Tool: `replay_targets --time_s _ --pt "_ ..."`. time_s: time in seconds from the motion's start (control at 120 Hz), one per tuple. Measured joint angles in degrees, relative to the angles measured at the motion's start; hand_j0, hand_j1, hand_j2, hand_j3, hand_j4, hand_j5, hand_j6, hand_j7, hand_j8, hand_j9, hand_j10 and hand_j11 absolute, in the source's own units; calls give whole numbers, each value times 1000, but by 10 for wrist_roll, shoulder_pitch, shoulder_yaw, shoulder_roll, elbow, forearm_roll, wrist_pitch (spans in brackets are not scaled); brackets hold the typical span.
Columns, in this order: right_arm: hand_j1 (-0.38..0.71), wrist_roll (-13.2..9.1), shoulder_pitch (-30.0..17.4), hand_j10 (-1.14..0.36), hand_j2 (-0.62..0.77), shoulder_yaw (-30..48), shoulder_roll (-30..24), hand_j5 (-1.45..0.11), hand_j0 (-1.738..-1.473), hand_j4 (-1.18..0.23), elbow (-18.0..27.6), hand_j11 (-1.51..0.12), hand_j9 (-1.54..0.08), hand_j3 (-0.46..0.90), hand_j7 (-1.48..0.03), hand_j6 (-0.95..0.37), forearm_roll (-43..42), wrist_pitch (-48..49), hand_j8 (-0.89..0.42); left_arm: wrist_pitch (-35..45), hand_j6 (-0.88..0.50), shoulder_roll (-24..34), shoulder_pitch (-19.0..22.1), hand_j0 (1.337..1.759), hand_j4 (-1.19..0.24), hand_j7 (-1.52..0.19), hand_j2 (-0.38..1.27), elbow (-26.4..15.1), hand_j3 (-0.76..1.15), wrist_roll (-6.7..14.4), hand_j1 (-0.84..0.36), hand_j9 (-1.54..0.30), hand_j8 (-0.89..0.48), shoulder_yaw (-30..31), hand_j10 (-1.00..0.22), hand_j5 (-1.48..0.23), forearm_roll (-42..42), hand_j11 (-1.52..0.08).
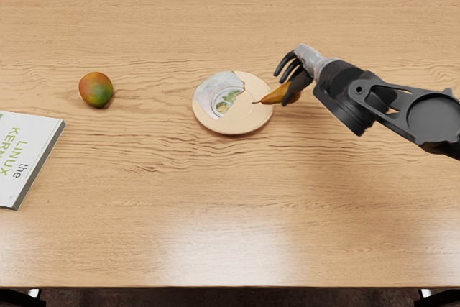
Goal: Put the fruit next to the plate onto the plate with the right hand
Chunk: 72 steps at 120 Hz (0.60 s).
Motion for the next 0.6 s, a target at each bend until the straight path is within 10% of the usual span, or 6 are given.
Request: replay_targets --time_s 0.283,0.6 --pt "374 0 0 -518 505 18 69 -1009 -1657 -743 -38 -992 -993 0 -984 -755 0 27 -470 0 0 0 0 1658 0 0 0 0 0 0 349 0 0 0 0 0 0 0" --pt "-161 0 16 -140 103 71 58 -253 -1658 -188 -80 -249 -249 0 -247 -191 105 192 -131 0 0 0 0 1658 0 0 0 0 0 0 349 0 0 0 0 0 0 0"
